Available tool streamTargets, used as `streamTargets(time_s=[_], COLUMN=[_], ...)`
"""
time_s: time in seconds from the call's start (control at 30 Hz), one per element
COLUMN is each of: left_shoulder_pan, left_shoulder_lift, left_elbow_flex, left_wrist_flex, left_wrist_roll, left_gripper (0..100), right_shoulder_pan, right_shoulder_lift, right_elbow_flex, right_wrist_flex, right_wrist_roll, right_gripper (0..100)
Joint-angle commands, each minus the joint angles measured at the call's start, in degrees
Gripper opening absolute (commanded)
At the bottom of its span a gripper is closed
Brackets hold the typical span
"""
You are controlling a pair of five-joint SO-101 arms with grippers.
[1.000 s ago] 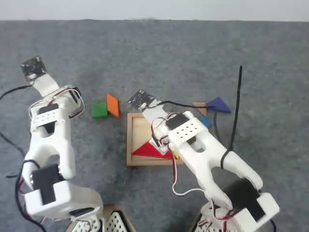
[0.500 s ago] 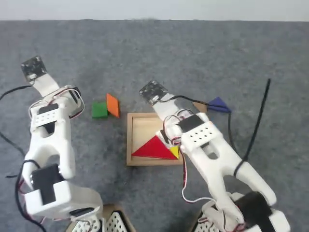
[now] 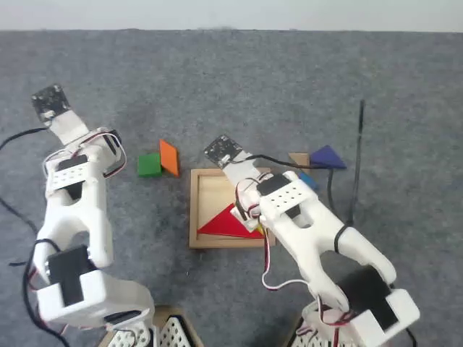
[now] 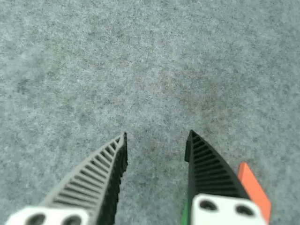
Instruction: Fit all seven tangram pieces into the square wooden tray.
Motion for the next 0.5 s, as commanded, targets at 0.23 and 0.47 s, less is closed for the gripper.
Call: streamTargets(time_s=[0.23, 0.47], left_shoulder_pan=[0.26, 0.26], left_shoulder_lift=[-0.35, -0.35], left_elbow_flex=[-3.12, -3.12], left_wrist_flex=[0.09, 0.09], left_wrist_roll=[0.62, 0.62], left_gripper=[20, 20], right_shoulder_pan=[-2.77, -2.68], right_shoulder_lift=[-5.93, -9.8], right_elbow_flex=[-0.35, 0.97], right_wrist_flex=[-0.48, -1.36], right_wrist_roll=[0.79, 0.26], right_gripper=[5.8, 5.8])
